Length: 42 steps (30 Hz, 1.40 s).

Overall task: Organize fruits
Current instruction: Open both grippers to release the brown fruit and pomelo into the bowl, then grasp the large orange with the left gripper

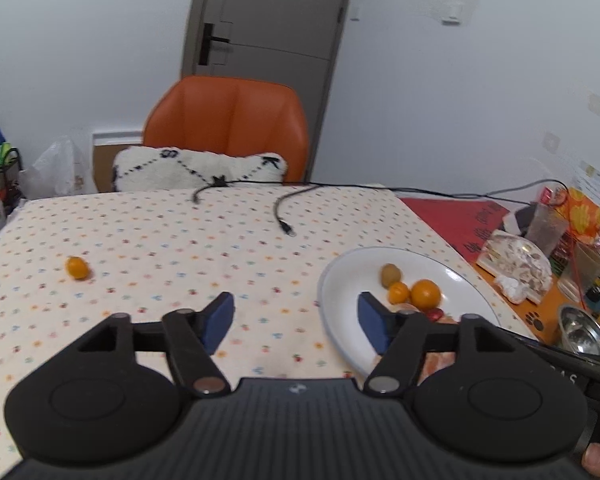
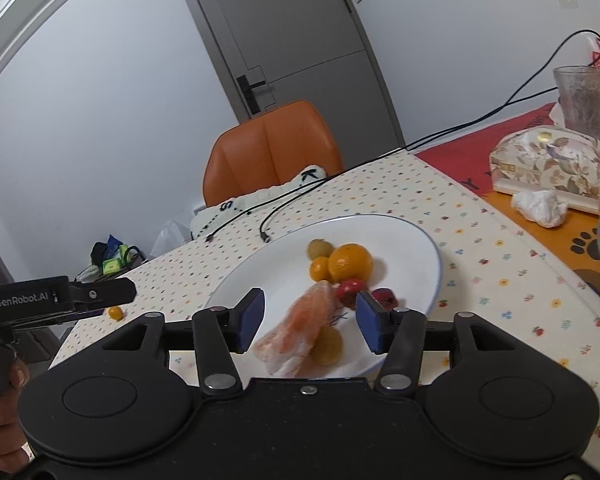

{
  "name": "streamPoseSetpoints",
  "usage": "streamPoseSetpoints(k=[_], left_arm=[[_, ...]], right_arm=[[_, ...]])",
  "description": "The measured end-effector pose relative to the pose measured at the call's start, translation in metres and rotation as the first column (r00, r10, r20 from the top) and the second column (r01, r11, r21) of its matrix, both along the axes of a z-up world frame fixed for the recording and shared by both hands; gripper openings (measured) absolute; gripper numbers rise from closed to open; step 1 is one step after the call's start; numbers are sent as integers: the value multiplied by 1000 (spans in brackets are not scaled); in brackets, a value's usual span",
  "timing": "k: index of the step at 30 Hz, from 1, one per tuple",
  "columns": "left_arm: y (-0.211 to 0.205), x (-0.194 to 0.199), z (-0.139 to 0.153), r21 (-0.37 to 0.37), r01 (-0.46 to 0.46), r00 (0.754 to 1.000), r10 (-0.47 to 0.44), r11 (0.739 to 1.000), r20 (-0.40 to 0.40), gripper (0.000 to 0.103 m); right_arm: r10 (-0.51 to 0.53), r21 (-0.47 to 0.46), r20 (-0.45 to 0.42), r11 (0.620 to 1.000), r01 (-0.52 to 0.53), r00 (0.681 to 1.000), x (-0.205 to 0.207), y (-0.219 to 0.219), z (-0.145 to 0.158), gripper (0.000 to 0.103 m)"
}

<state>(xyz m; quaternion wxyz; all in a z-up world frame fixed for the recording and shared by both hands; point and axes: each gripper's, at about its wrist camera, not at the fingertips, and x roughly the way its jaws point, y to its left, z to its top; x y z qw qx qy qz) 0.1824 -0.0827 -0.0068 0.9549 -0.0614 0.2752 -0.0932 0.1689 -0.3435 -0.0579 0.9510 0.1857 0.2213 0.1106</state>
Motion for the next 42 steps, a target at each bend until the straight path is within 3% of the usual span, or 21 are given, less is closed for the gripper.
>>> streamPoseSetpoints(k=[2,9,21,28,42], left_arm=[[7,-3,1,7,-18,1000,18,1000,5,77],[37,-16,1,16,-74,997,74,997,2,81],[95,-38,-13,6,-202,979,202,979,-38,81],[110,-41,-23,3,-226,972,225,974,-64,81],[115,-26,-47,-4,-231,968,229,973,-98,81]], right_arm=[[2,-5,2,1000,-2,1000,0,3,1,57],[11,-20,20,1000,-10,1000,-6,16,9,73],[82,-36,15,996,-81,997,-8,51,14,83],[148,-32,4,988,-148,989,-7,71,16,97],[264,-49,-44,963,-266,964,4,108,9,98]])
